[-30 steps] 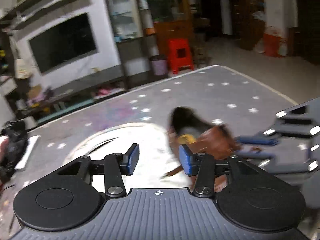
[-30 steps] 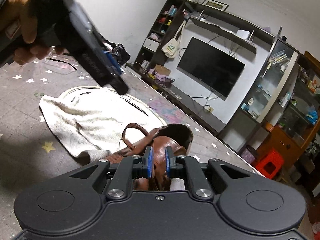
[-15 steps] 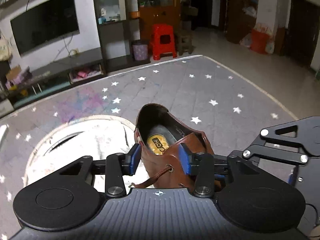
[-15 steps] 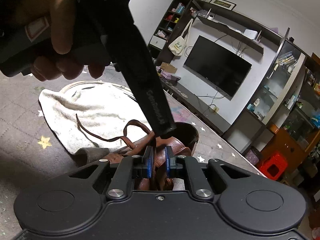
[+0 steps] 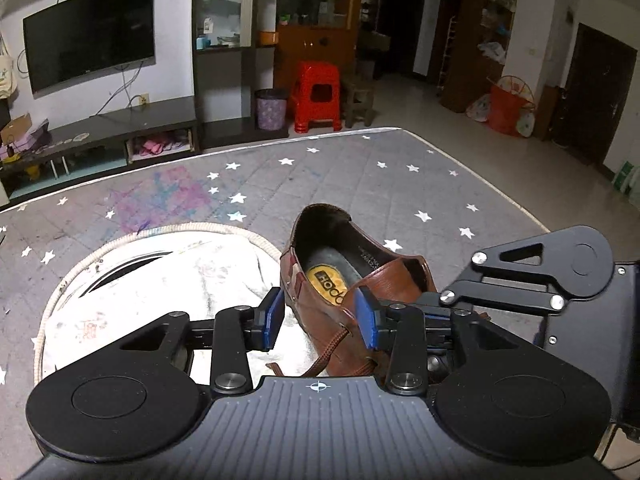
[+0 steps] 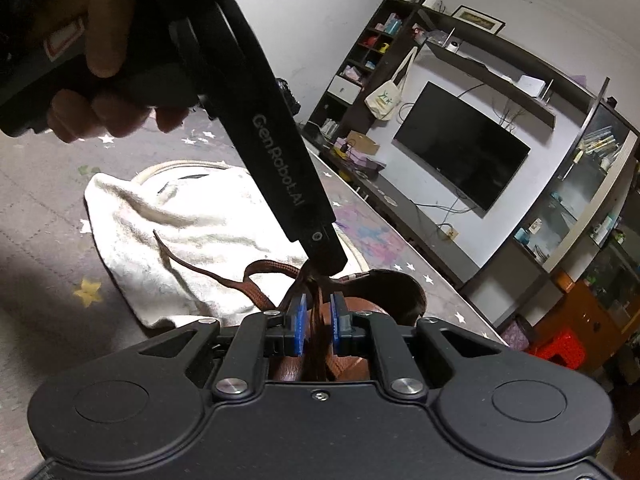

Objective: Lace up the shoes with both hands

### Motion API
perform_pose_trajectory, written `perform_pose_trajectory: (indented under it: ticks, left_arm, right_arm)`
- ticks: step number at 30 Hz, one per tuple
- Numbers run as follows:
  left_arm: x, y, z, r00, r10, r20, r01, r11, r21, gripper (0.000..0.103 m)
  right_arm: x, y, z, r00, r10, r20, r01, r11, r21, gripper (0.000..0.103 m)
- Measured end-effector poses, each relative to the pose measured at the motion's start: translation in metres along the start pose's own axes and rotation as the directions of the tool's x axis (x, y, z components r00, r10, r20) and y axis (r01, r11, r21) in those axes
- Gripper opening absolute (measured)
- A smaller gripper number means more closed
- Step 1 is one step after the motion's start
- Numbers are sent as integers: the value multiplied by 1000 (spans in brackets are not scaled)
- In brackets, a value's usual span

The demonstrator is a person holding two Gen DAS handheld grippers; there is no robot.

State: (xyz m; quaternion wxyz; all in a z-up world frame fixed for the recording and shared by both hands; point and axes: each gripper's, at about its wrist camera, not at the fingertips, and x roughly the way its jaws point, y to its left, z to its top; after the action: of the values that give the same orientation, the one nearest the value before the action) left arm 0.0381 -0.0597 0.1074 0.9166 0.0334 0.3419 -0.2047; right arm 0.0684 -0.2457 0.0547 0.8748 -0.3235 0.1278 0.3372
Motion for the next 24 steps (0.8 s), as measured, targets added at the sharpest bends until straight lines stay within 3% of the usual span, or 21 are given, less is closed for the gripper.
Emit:
perform_pose_trajectory:
  ticks: [3,7,13,16,21,24]
  left_arm:
    - [0,1,-1,1000,-2,4,2,1000,-5,41]
    - [0,0,-1,1000,3,8,-3,1000,-8,42]
    - [1,-10,-1,1000,25,14,-26,999,26,42]
    - [-1,-15,0,999,32,20,-33,998,51,42]
    - [-8,-23,0,998,44,41,-47,996,75,42]
    - [-15,-29,-2,997,54,54,-59,994,94,42]
  right_arm:
    - [5,0,1,1000,-6,-4,6,1000,-4,3]
    - [-16,-4,-1,991,-126,34,127,992,-29,2]
    - [-55,-24,-9,946,-317,68,319,948,-23,2]
    - [-71,-42,-18,922,-387,22,387,922,5,2]
    - [-81,-60,-35,912,-398,-100,402,915,25,2]
    - [-82,-63,-49,911,-386,-145,396,917,52,9]
